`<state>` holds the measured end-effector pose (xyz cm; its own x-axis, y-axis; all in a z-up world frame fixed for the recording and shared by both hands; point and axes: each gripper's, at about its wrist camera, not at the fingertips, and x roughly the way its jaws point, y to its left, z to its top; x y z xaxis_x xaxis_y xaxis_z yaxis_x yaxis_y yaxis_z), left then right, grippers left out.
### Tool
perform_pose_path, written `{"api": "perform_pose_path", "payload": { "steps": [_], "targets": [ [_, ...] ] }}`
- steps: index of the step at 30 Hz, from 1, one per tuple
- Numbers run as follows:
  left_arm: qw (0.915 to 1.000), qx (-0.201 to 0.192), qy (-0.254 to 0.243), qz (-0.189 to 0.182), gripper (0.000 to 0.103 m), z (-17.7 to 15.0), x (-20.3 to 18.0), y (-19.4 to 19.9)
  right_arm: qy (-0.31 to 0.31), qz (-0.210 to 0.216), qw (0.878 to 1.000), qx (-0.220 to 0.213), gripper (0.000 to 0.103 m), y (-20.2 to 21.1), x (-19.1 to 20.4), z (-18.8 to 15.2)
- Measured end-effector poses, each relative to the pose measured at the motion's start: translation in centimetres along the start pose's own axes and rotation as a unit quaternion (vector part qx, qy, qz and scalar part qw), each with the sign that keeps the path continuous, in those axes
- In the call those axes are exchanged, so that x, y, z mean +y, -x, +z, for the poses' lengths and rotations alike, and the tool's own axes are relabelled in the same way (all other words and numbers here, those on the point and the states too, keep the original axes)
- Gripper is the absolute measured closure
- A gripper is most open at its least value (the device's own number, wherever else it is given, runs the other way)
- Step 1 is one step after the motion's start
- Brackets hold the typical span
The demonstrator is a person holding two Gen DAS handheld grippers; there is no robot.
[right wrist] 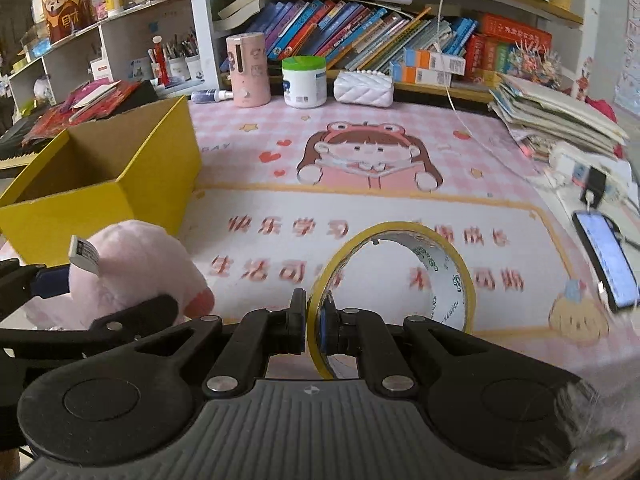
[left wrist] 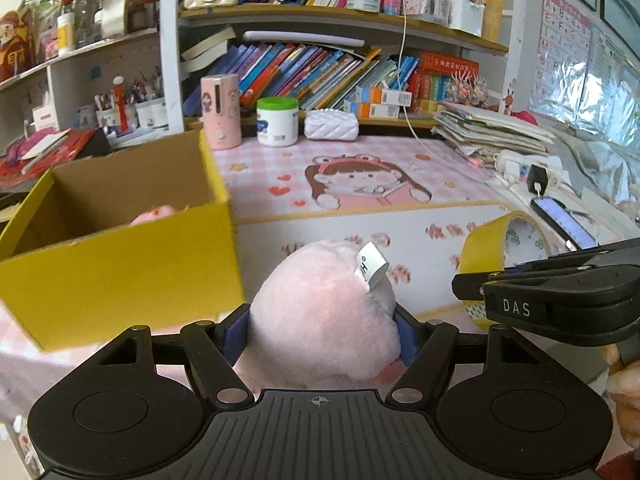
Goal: Organize objects
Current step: 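Carry the pink pig and tape roll with both tools over the yellow box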
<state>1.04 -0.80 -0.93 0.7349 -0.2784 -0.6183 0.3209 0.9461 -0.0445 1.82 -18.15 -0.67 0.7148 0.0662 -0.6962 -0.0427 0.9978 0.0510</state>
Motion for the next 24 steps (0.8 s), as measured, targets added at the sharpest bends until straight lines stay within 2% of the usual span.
{"api": "perform_pose_path", "payload": {
  "steps": [4,10,24],
  "targets": [
    [0.9999,0.012,0.006,0.006,0.032,-2.0,1.5,1.9,-0.005,0.002,1.000,0.009,0.097,1.2,2.1,-2.2],
    [0.9990,0.017,0.022,0.035,0.032,-4.3,4.2,4.9,0.000,0.022,1.000,0.015,0.097,2.6,5.8,-4.6],
    [0.9953,0.007,0.056,0.080,0.032,-6.5,8.7,9.0,0.046,0.081,0.995,0.028,0.097,3.6,12.8,-5.7]
  ]
}}
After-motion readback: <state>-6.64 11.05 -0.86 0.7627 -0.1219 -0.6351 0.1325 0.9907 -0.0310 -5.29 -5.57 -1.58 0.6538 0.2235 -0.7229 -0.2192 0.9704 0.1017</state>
